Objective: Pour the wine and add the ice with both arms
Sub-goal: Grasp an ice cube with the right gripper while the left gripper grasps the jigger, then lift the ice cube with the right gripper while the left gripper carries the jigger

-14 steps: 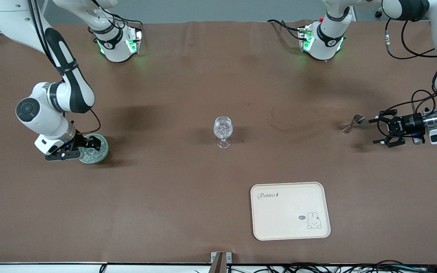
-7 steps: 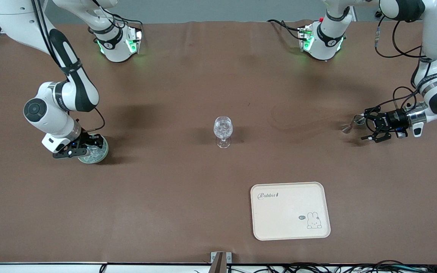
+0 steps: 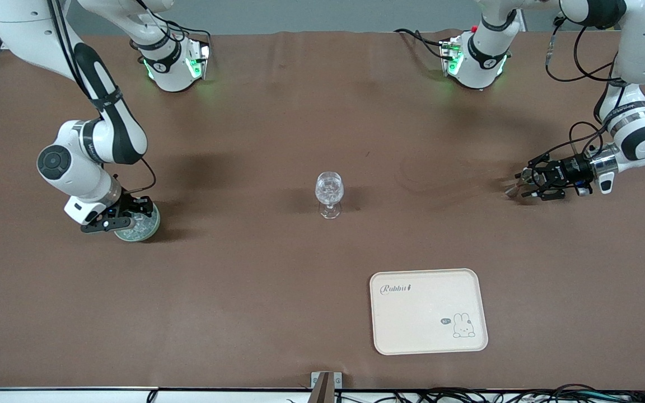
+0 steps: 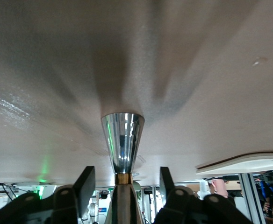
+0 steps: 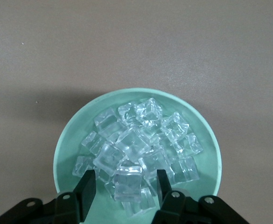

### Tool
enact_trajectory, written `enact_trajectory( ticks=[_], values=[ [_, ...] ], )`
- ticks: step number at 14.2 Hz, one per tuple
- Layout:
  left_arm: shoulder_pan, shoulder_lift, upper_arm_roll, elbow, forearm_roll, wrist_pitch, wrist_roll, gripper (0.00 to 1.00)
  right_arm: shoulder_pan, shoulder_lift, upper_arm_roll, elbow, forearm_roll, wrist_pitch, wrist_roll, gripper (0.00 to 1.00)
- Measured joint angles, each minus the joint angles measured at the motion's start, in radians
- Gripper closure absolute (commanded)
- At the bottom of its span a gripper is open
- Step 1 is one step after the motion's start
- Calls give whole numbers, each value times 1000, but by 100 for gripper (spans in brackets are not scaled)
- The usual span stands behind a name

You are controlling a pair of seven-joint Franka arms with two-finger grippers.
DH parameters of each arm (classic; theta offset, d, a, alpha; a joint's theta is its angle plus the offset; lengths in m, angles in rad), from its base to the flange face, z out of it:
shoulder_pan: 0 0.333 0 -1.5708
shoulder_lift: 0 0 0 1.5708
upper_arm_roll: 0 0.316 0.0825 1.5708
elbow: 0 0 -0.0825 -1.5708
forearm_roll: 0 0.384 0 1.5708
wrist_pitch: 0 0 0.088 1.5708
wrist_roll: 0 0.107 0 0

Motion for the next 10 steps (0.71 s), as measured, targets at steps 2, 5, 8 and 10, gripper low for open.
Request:
enact_trajectory(
  ticks=[2,5,8,10],
  values=[
    [0,-1,0,-15,-20,2,9,47,0,0,0,0,0,0,0,46],
    [0,-2,0,-19,-25,2,11,69,0,0,-1,0,0,-7,-1,50],
    [2,-2,0,-20,-25,2,10,100,-1,0,-1,0,0,-11,-1,51],
    [18,-6,2,-33,-33,-8,7,100,-1,0,-3,0,0,-12,-1,53]
  ],
)
